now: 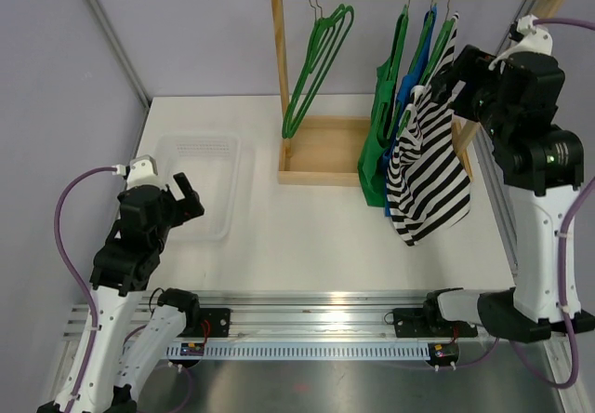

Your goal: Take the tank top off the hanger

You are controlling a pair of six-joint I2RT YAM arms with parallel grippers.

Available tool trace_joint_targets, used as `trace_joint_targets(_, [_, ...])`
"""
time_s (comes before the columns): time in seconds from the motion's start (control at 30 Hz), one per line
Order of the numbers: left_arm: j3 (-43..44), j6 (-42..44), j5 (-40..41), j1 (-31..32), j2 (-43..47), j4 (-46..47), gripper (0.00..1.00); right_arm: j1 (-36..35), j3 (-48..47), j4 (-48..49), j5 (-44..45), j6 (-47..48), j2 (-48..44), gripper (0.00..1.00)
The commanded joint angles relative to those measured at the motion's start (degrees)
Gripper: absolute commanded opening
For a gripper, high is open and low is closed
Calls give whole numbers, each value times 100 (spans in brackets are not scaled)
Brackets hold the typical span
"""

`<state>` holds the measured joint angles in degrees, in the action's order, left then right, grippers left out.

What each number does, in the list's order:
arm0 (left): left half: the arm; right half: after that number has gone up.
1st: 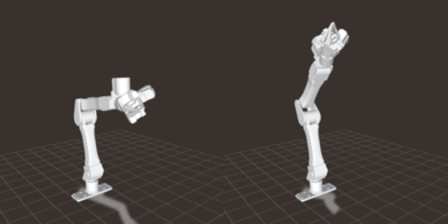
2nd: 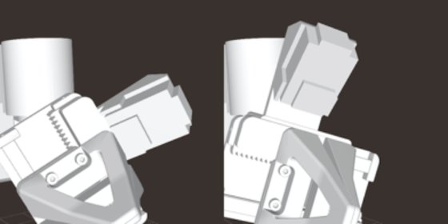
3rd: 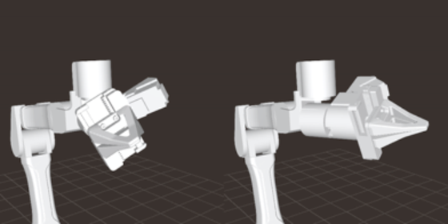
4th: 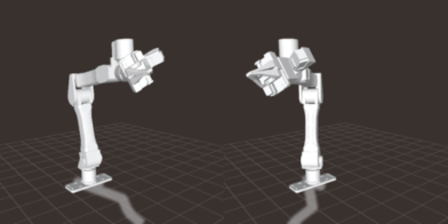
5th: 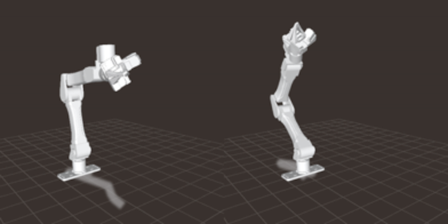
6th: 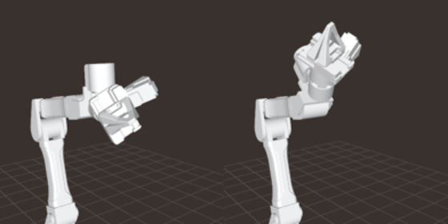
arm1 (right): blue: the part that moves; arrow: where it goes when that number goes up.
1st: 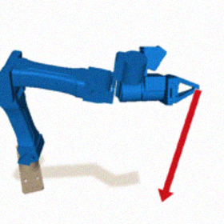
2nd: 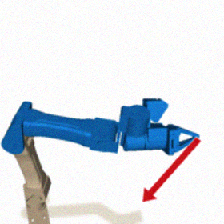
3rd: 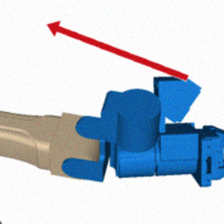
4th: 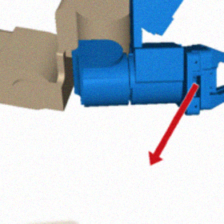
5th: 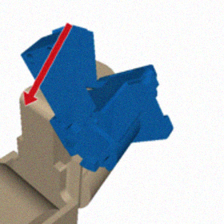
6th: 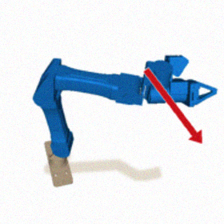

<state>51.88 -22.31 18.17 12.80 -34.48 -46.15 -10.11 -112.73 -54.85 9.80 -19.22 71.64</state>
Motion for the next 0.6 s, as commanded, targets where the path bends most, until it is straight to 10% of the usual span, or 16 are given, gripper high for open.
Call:
trace_joint_targets(0.0, [-29, 68, -183, 21, 99, 352, 99, 9, -730, 106, -137, 32, 666, 80])
trace_joint_targets(0.57, [-73, 130, -402, 21, 161, 440, 99, 9, -1727, 70, 716, 411, 2223, 49])
